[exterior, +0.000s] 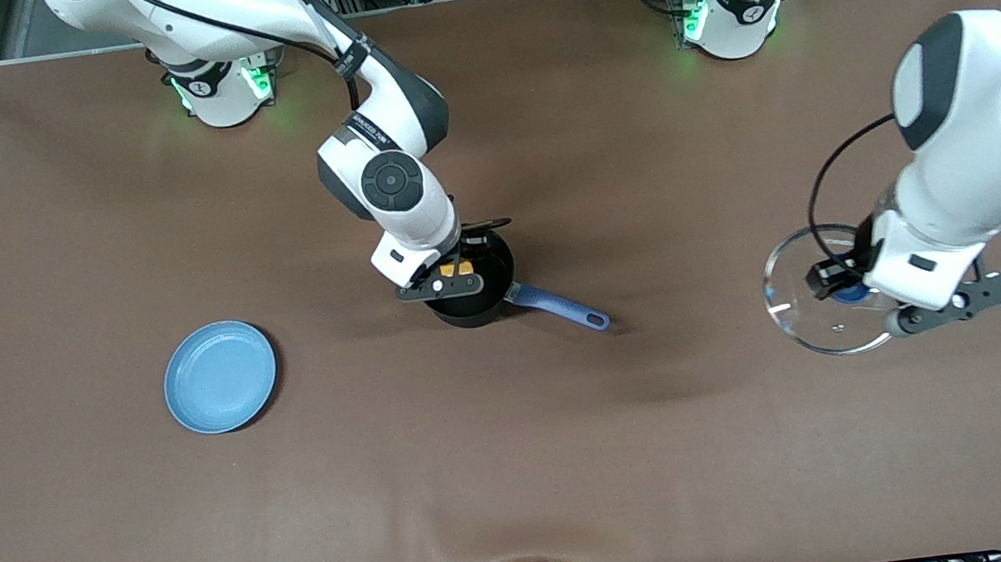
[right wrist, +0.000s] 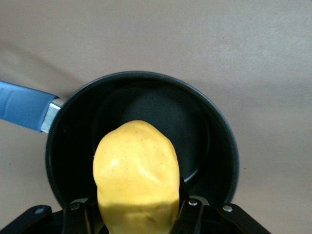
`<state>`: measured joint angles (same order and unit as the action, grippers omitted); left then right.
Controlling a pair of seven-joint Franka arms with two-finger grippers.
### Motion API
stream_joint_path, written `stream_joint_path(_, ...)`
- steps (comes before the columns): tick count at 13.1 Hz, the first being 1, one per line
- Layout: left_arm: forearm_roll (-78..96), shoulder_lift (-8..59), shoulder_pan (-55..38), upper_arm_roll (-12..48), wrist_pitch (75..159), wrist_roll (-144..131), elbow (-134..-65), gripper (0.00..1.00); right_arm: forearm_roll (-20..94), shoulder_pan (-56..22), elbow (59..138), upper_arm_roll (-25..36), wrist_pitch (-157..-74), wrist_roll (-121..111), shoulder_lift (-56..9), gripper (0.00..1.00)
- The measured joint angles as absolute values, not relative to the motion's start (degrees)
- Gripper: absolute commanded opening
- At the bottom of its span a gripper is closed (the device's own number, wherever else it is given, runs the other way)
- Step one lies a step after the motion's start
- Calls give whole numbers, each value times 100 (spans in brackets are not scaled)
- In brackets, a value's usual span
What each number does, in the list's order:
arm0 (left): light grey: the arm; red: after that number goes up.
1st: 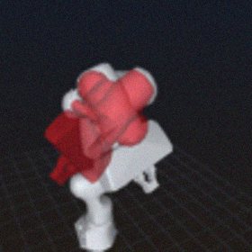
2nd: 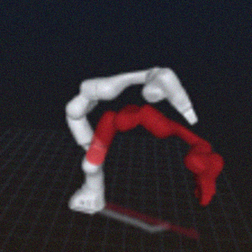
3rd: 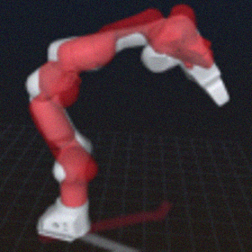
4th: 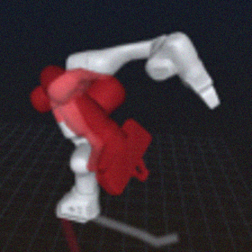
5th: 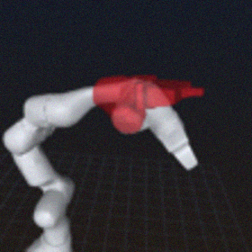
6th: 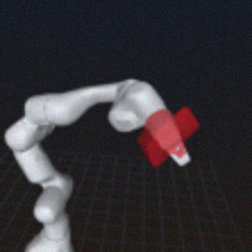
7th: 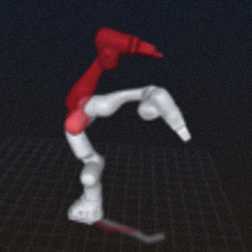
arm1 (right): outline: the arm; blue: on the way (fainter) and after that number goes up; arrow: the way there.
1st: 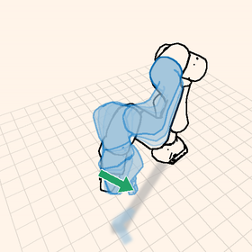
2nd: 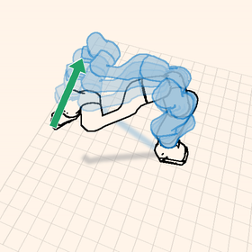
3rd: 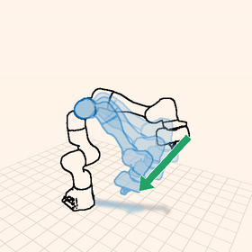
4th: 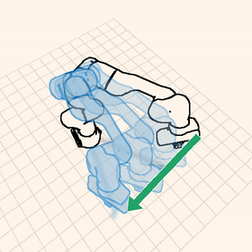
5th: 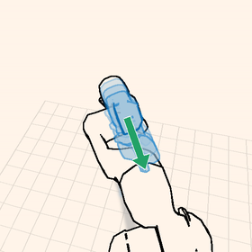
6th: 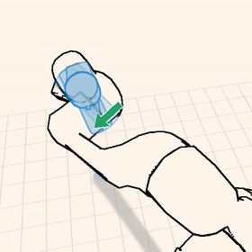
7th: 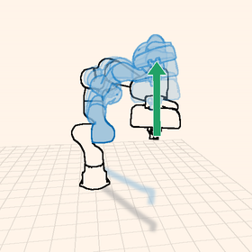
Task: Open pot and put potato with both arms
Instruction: 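Lower the potato into the pot with the right gripper while the left lowers the lid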
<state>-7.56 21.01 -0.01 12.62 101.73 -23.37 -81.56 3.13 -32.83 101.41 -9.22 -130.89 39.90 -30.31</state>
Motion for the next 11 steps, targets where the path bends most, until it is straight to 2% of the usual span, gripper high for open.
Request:
stream_joint_path(6, -752, 2117, 578, 1265, 11448, -1451, -9403, 0, 310, -3321, 10415, -915, -13544, 4092, -3071, 0)
stream_joint_path(11, -752, 2152, 864, 1264, 13201, -963, -10742, 0, 168, -3340, 10408, -893, -13901, 4133, -3289, 0)
